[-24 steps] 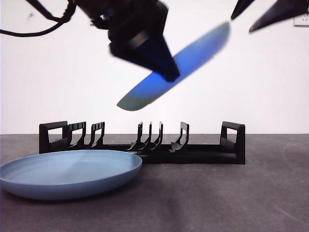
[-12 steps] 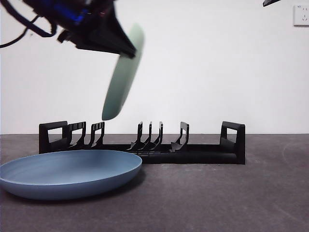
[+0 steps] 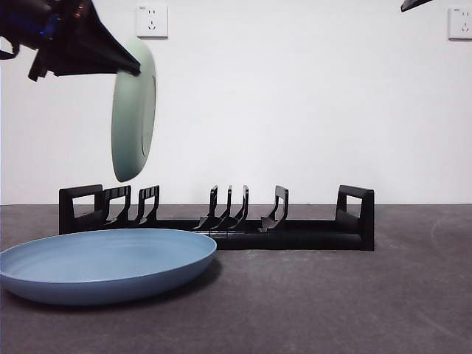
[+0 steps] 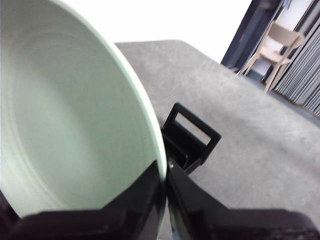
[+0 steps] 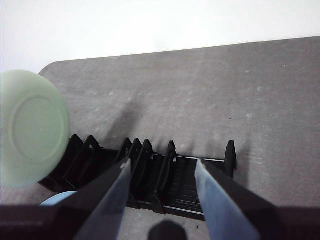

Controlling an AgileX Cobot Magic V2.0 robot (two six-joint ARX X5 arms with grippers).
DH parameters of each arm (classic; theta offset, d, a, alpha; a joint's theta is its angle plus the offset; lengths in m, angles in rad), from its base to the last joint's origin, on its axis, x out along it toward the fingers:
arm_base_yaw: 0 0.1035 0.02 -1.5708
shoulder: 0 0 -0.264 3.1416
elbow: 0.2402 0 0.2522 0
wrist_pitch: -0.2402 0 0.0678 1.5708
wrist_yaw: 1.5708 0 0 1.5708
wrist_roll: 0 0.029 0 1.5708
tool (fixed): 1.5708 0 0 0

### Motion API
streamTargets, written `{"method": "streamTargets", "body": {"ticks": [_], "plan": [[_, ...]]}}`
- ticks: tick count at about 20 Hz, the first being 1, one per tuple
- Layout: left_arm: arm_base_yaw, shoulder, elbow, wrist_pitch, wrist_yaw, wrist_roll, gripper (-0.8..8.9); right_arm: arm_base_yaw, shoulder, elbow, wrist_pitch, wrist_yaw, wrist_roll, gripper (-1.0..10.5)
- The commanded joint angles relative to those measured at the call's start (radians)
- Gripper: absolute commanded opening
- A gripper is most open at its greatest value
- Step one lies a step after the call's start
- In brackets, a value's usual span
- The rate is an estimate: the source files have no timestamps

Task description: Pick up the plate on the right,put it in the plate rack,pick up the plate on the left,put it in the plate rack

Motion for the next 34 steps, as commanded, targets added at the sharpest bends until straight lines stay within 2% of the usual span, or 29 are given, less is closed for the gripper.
{"method": "streamTargets", "body": {"ticks": [1,15,20,25,29,34], "plan": [[0.011,0.009,0.007,0.028,0.045,-0.007,-0.09,0.0,0.011,0.002,0.006,0.003,0.006,2.2],[0.027,0.149,0.007,0.036,0.042,0.002,-0.09,0.0,0.028,0.002,0.006,0.003,0.006,2.2],[0.027,0.175,0.007,0.018,-0.008,0.006,0.06,0.0,0.03,0.002,0.006,0.002,0.006,2.2],[0.027,0.166,0.007,0.014,-0.006,0.012,2.87,0.005,0.037,0.002,-0.001,-0.009,0.006,2.2],[0.027,0.141,0.007,-0.005,-0.003,0.013,3.16,0.018,0.057,0.002,-0.021,-0.123,0.006,2.2],[0.011,0.059,0.007,-0.064,-0.011,0.087,3.16,0.064,0.131,0.002,-0.03,-0.281,0.006,2.2]]}}
